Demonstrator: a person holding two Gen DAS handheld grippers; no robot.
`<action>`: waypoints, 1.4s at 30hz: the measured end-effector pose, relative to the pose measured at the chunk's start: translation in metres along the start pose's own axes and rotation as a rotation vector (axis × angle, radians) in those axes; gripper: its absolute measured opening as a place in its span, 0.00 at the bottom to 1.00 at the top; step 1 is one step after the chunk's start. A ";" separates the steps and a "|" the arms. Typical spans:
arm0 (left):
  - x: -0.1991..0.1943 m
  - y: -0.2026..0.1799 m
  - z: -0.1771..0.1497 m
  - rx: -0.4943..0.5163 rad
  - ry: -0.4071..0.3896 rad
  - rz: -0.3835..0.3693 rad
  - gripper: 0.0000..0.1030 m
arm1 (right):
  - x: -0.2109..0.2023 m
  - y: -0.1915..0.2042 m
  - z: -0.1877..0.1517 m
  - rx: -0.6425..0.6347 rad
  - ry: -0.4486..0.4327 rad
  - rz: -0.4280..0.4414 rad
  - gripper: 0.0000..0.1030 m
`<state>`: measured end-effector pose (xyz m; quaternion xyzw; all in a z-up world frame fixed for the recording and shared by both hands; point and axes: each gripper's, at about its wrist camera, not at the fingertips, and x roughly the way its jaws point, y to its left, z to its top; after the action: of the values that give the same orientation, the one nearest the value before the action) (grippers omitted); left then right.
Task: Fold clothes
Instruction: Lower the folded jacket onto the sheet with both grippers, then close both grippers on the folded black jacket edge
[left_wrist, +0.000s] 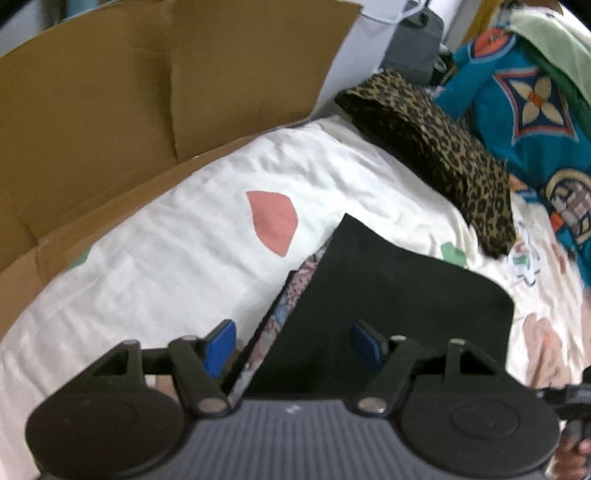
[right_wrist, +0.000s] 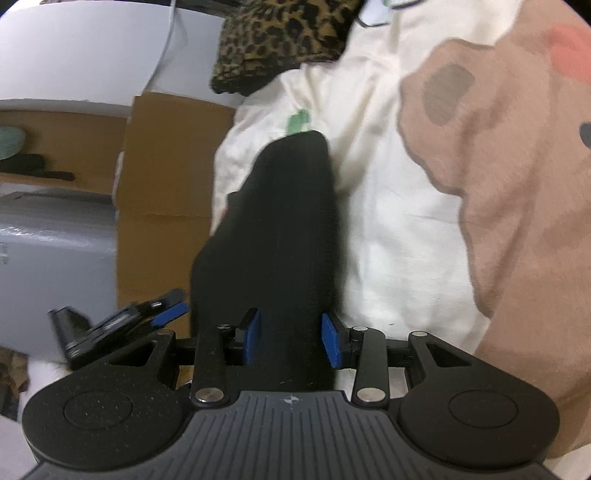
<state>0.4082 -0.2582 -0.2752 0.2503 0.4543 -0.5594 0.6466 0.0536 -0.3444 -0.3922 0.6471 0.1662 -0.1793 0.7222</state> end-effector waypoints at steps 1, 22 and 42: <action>0.003 0.001 0.001 0.002 0.008 -0.005 0.53 | 0.000 0.001 0.001 0.001 -0.001 0.005 0.37; 0.032 0.011 0.017 0.015 0.075 -0.047 0.79 | 0.018 -0.001 0.016 0.016 0.004 -0.003 0.38; 0.053 0.019 0.028 0.052 0.140 -0.162 0.69 | 0.021 0.004 0.033 0.012 -0.010 0.045 0.38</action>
<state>0.4325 -0.3030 -0.3118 0.2677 0.5025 -0.6025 0.5594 0.0741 -0.3774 -0.3947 0.6539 0.1471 -0.1670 0.7231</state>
